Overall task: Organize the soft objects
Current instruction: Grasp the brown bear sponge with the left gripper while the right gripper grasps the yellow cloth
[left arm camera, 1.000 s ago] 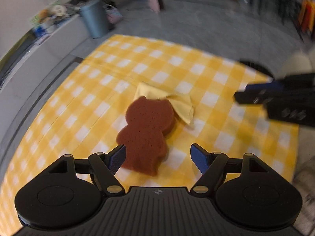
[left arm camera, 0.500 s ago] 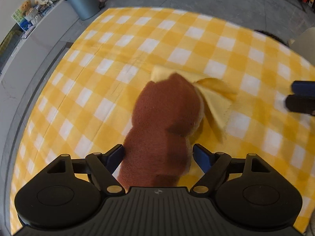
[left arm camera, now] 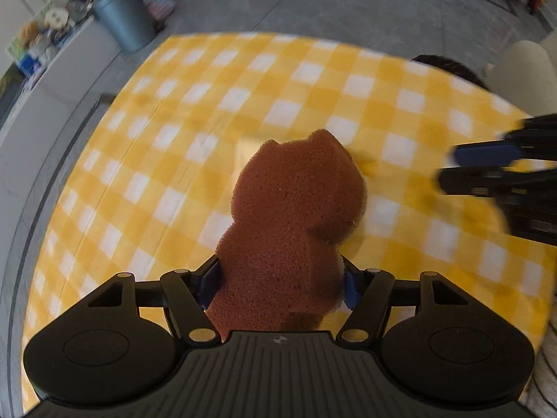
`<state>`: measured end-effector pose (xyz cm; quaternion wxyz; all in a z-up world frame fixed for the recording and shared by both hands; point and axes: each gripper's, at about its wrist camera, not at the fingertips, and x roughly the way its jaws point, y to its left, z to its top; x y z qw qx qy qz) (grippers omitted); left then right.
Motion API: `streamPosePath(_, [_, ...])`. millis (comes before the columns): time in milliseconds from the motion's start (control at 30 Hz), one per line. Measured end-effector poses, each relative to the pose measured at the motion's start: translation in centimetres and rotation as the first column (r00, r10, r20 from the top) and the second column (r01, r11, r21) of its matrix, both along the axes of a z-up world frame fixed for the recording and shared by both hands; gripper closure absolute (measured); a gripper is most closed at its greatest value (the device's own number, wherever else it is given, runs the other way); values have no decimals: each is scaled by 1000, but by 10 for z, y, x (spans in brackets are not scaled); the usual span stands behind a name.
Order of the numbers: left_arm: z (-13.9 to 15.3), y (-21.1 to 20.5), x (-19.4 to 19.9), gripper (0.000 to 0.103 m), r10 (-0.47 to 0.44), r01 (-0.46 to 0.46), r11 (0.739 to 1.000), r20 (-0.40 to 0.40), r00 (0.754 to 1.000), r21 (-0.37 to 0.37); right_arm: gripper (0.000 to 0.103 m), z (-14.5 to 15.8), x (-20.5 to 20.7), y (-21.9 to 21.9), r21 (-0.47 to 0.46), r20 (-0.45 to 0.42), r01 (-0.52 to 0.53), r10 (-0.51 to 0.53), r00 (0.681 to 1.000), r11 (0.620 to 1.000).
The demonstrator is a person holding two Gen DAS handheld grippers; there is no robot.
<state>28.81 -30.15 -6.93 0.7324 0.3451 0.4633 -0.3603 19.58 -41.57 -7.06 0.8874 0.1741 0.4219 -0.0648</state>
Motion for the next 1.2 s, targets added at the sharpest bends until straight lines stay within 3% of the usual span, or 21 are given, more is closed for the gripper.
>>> streamPosePath(133, [18,1,-25,27,14,-14,1000,53,999,5,69,-6,4,-6,22,11,17,-18,1000,1000])
streamPosePath(200, [25,5,-30,27,68,-69,998,49,997,13,50,-10,8,-6,20,29,9,-10,1000,1000])
streamPosePath(267, [31,11,-36,27,120,-120,993,45,992,-3,38,-12,15,-5,19,52,3,-4,999,1000])
streamPosePath(333, [38,19,-41,27,143,-142,990,44,989,-24,37,-12,22,-3,41,90,-12,8,996,999])
streamPosePath(400, [43,27,-46,27,159,-158,987,53,986,-34,26,-16,31,-1,93,117,-12,1,993,996])
streamPosePath(433, [45,30,-47,27,175,-173,984,64,983,-36,25,-20,37,0,111,126,-16,2,992,994])
streamPosePath(533, [48,39,-50,27,216,-215,976,74,973,-21,21,-28,51,12,77,122,-29,19,992,997])
streamPosePath(633, [50,46,-51,27,247,-248,969,87,965,1,21,-32,63,23,-14,105,-57,58,993,998])
streamPosePath(967, [44,45,-49,27,299,-308,950,129,946,58,25,-41,80,38,-162,110,-144,163,980,976])
streamPosePath(1033, [42,42,-49,27,293,-301,952,122,948,57,31,-41,82,35,-164,111,-126,145,983,978])
streamPosePath(1133, [40,37,-52,27,295,-306,950,143,945,60,48,-42,82,34,-187,119,-127,151,981,974])
streamPosePath(1200, [40,33,-55,27,285,-296,953,152,946,57,66,-42,81,37,-239,102,-131,159,982,962])
